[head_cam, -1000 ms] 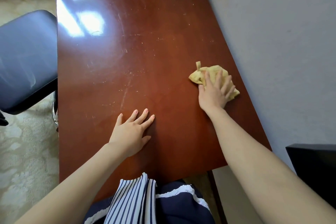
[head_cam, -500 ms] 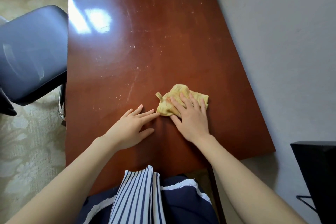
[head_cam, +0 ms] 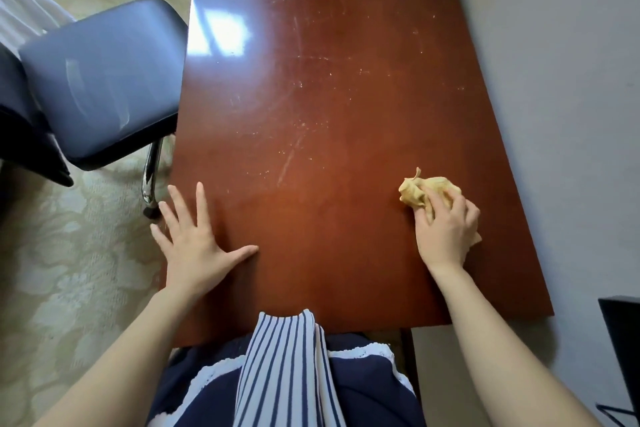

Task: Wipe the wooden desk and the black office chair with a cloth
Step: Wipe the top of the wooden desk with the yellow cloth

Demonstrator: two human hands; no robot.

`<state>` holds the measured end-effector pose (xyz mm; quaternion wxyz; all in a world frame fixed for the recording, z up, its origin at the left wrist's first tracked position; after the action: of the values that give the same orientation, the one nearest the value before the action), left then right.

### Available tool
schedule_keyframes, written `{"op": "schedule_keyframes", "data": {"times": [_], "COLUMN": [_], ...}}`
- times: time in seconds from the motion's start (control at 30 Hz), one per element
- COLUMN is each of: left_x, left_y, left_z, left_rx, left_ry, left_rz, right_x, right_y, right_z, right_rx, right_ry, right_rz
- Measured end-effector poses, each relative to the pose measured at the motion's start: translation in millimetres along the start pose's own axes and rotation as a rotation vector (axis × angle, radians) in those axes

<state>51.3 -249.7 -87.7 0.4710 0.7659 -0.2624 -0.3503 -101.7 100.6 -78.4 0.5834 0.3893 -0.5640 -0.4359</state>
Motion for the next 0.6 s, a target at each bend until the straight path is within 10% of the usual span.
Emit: {"op": "schedule_keyframes", "data": {"times": [0.23,0.6], "left_x": [24.5,30.3], "left_y": [-8.9,-11.8], "left_z": [-6.7,-0.8], "left_rx": [0.101,0.153], "left_ry": [0.257,0.306], "left_rz": [-0.074,-0.114], "right_x": [57.8,178.2], "right_y": [-32.7,-63.8], "right_z": [39.2,-63.6], "right_rx": [0.137,0.438], "right_ry": [-0.04,0.701], "right_rz": [0.01,0.036]}}
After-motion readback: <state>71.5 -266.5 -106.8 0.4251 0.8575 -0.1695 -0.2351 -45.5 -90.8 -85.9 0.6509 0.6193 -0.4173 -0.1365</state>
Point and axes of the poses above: each hand's wrist, its own z-axis towards the middle knuckle, its own y-axis out of the back of the hand, x = y × z, the point moved 5 cm from there along z, towards the middle knuckle, and after that the axes turned 1 degree about y, right-handed, at the moved point
